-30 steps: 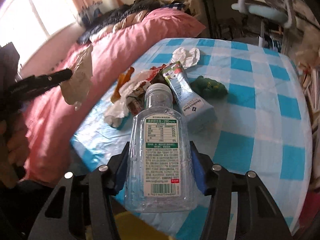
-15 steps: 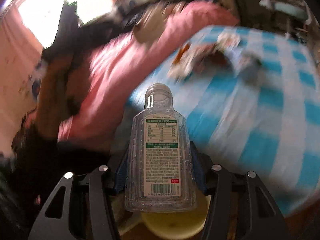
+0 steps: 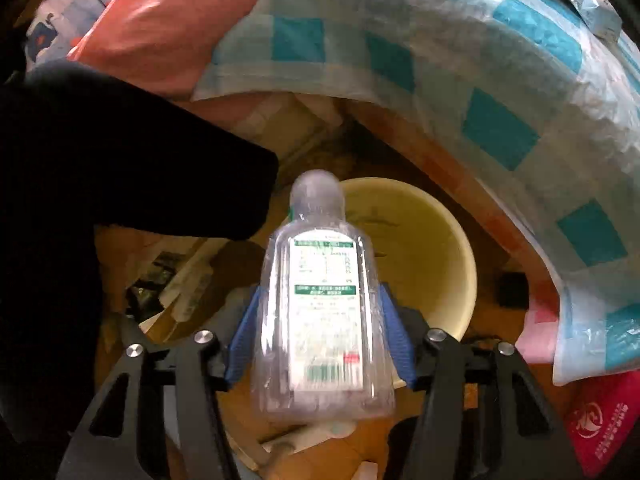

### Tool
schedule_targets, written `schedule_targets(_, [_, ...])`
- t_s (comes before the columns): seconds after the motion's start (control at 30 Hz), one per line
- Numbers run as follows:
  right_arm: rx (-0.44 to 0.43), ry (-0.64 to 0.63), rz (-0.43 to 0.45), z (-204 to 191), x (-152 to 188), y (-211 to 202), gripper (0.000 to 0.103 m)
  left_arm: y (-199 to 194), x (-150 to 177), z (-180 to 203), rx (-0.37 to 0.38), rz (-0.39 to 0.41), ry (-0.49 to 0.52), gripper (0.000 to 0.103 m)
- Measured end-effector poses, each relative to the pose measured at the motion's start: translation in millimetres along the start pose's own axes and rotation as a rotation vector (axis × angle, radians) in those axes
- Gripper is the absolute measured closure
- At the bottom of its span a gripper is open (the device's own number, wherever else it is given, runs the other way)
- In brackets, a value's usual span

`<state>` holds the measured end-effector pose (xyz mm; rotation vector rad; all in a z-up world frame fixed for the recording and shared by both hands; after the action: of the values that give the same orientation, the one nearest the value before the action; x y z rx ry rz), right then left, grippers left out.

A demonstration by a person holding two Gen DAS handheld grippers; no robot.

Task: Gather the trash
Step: 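Drop the bottle into the yellow bin while the left gripper drops a tissue in, then raise both tools back above the table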

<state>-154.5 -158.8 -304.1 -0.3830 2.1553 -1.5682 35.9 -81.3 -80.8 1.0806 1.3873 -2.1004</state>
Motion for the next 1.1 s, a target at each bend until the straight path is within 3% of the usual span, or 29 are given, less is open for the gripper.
schedule_targets(0.1, [-0.004, 0.033, 0.055, 4.6, -4.0, -10.4, 0.035, -4.0, 10.0, 3.6, 0.003, -0.012, 0.008, 0.079])
schedule_targets(0.23, [0.009, 0.118, 0.221, 21.8, -19.0, -46.9, 0.031, -10.1, 24.7, 9.0, 0.005, -0.028, 0.024, 0.079])
schedule_targets(0.47, [0.099, 0.357, 0.648, 85.0, -33.7, -148.7, 0.014, -16.9, 71.6, 33.3, 0.008, -0.106, 0.091, 0.079])
schedule_targets(0.57, [0.097, 0.489, 0.774, 113.0, -26.5, -178.4, 0.013, -19.1, 101.2, 49.4, 0.008, -0.161, 0.138, 0.079])
schedule_targets(0.77, [0.116, 0.586, 0.857, 135.0, -17.2, -193.4, 0.012, -16.9, 182.3, 79.4, 0.022, -0.365, 0.231, 0.077])
schedule_targets(0.83, [0.134, 0.583, 0.860, 135.7, -18.2, -196.0, 0.011, -15.3, 218.4, 89.4, 0.026, -0.477, 0.297, 0.072])
schedule_targets(0.9, [0.155, 0.576, 0.856, 133.9, -12.7, -194.9, 0.010, -14.8, 241.9, 95.9, 0.008, -0.543, 0.370, 0.060])
schedule_targets(1.0, [0.215, 0.573, 0.854, 134.0, -8.5, -198.2, 0.009, -17.7, 249.6, 100.9, -0.019, -0.537, 0.447, 0.042])
schedule_targets(1.1, [0.273, 0.572, 0.848, 136.1, -6.4, -198.8, 0.008, -22.7, 227.6, 95.4, -0.058, -0.444, 0.438, 0.038])
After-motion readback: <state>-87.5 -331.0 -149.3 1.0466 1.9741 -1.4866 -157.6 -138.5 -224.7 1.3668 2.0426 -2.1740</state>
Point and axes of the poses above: each gripper's, at about its wrist camera, not at the fingertips, and y roughly the way its jaws point, z to its right, x to its underside, the point moved 9 cm from there along y, roughly the way its jaws point, and after that the axes turned 2 degrees about y, right-handed, at the moved point
